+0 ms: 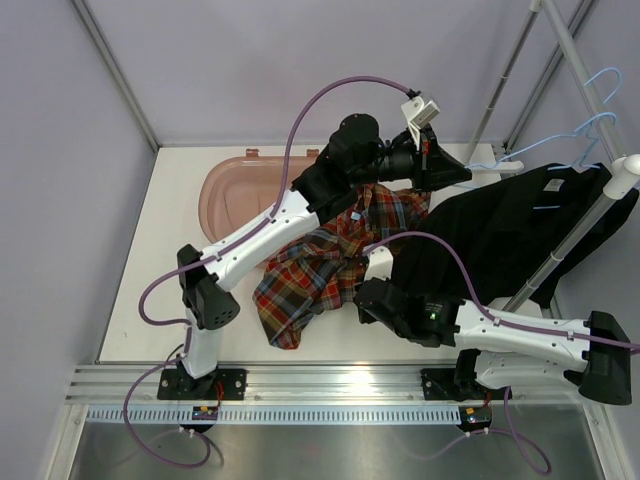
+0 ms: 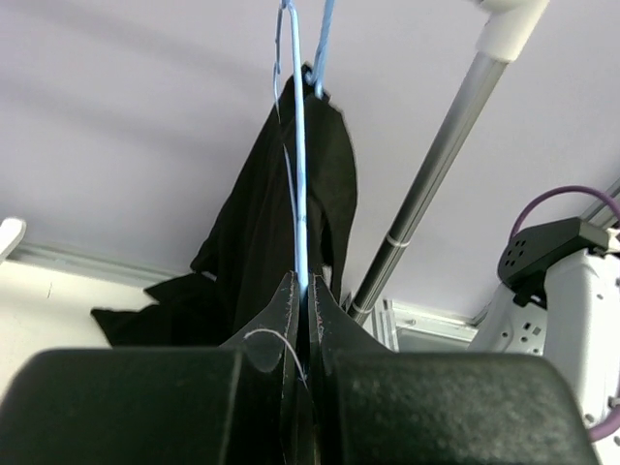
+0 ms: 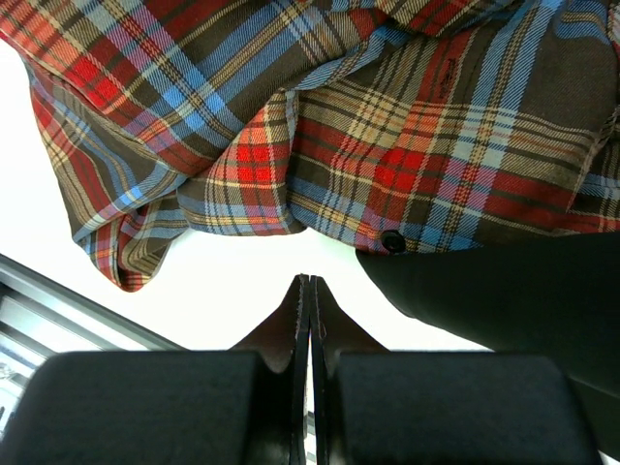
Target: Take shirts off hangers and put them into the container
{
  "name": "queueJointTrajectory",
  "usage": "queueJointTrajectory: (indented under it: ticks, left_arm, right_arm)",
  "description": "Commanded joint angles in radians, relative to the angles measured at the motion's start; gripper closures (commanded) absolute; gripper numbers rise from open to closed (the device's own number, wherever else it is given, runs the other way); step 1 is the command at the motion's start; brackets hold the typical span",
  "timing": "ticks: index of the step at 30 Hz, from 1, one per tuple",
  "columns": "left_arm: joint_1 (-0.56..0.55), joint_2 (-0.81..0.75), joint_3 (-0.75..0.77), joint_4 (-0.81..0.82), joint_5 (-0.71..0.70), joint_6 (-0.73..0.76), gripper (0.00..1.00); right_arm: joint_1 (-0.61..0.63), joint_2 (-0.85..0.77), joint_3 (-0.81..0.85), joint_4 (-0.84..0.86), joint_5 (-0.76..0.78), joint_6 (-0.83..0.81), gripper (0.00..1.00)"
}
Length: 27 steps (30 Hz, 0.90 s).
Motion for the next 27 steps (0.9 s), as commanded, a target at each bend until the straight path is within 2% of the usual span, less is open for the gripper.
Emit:
queueJointTrajectory:
  ticks: [1, 11, 13, 16, 18, 19, 20, 21, 23, 24, 25, 27]
  left_arm:
    - [0.002, -0.087, -0.060, 0.036, -0.047, 0.022, 1.00]
    - [0.016, -0.142, -0.140, -0.035, -0.130, 0.054, 0.99]
    - [0.016, -0.159, -0.151, -0.062, -0.164, 0.073, 0.92]
    - [0.018, -0.191, -0.163, -0.117, -0.237, 0.108, 0.68]
    - [0.018, -0.222, -0.157, -0.182, -0.283, 0.152, 0.59]
    - [0.019, -0.234, -0.154, -0.211, -0.349, 0.166, 0.53]
    - [0.025, -0.243, -0.149, -0.266, -0.380, 0.179, 0.39]
    - [0.030, -0.257, -0.148, -0.288, -0.406, 0.208, 0.31]
    - [0.047, -0.304, -0.157, -0.337, -0.478, 0.226, 0.27]
    - [0.055, -0.321, -0.165, -0.342, -0.494, 0.240, 0.20]
    - [0.064, -0.361, -0.195, -0.343, -0.530, 0.243, 0.12]
    - [0.094, -0.404, -0.224, -0.360, -0.560, 0.248, 0.01]
  right_arm:
    - [0.010, -0.036, 0.009, -0.005, 0.046, 0.025, 1.00]
    - [0.012, 0.007, 0.017, 0.013, 0.032, 0.015, 1.00]
    - [0.012, 0.021, 0.019, 0.018, 0.029, 0.013, 1.00]
    - [0.012, 0.051, 0.032, 0.024, 0.021, -0.001, 1.00]
    - [0.013, 0.068, 0.046, 0.034, 0.008, -0.016, 0.86]
    - [0.012, 0.071, 0.051, 0.041, -0.002, -0.028, 0.82]
    - [0.012, 0.085, 0.063, 0.054, -0.023, -0.034, 0.79]
    - [0.010, 0.093, 0.072, 0.060, -0.034, -0.042, 0.70]
    - [0.012, 0.122, 0.098, 0.083, -0.066, -0.067, 0.57]
    - [0.012, 0.134, 0.108, 0.094, -0.081, -0.079, 0.49]
    - [0.012, 0.148, 0.117, 0.102, -0.089, -0.093, 0.45]
    - [0.012, 0.196, 0.152, 0.117, -0.121, -0.131, 0.35]
